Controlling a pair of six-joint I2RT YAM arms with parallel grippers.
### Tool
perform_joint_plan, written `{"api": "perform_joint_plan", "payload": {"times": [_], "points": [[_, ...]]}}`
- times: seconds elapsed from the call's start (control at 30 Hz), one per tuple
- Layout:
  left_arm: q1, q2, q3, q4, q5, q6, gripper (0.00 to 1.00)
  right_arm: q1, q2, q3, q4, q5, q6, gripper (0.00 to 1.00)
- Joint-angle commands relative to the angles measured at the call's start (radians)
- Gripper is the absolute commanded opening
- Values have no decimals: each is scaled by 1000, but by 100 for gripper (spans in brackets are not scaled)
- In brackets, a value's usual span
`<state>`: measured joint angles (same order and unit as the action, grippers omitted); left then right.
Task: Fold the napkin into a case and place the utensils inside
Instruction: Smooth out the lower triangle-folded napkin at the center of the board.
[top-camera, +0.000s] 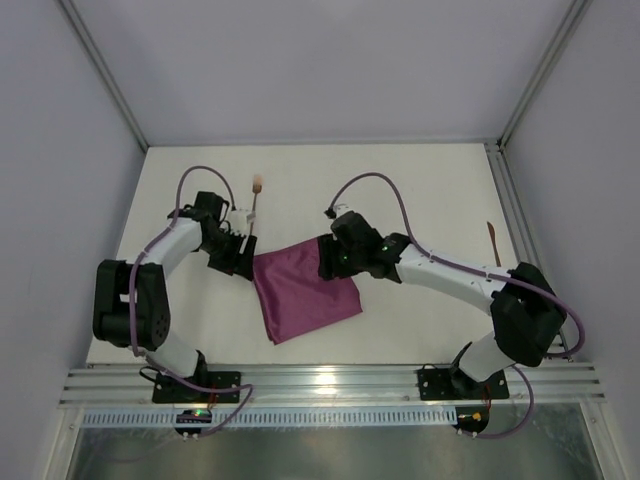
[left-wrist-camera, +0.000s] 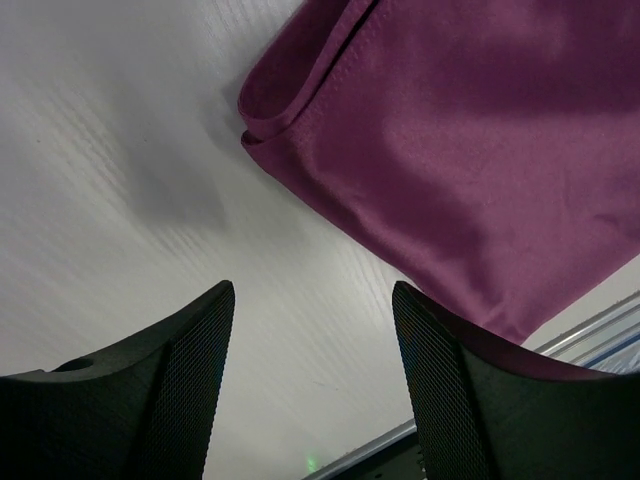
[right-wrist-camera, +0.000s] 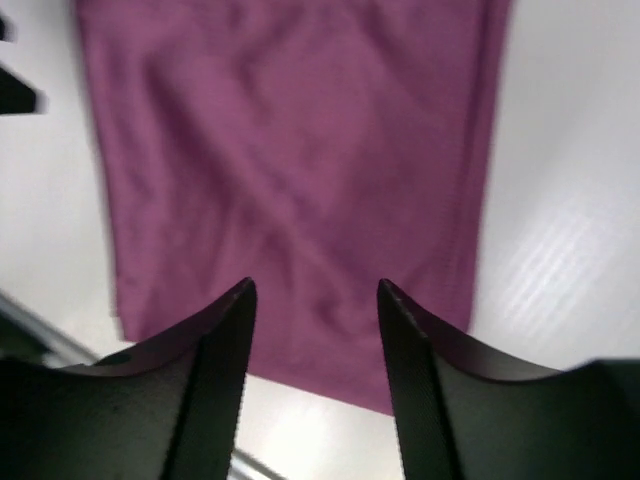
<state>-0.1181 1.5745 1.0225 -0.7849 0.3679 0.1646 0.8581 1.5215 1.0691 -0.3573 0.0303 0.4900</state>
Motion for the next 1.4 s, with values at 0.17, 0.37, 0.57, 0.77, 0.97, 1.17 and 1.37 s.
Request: {"api": "perform_joint_plan", "payload": {"times": [0.17, 0.37, 0.57, 0.77, 0.97, 1.17, 1.37], "points": [[-12, 154, 100, 111, 0, -102, 67, -73, 17, -188, 41, 7, -8, 43], [-12, 188, 108, 162, -1, -119, 64, -74, -1, -291, 86, -9, 44, 31], [-14, 234, 126, 179, 26, -122, 62, -73, -33, -389, 141, -81, 104, 17], [-64, 246, 134, 188, 39, -100, 60, -67, -124, -452, 158, -125, 157, 15], [-87, 285, 162, 184, 36, -94, 40, -62, -196, -471, 126, -159, 153, 16], [-115, 312, 186, 179, 40, -79, 32, -62, -248, -428, 41, -135, 84, 23], [-135, 282, 209, 159, 13, -57, 44, -62, -282, -348, -29, -107, -53, 30]]}}
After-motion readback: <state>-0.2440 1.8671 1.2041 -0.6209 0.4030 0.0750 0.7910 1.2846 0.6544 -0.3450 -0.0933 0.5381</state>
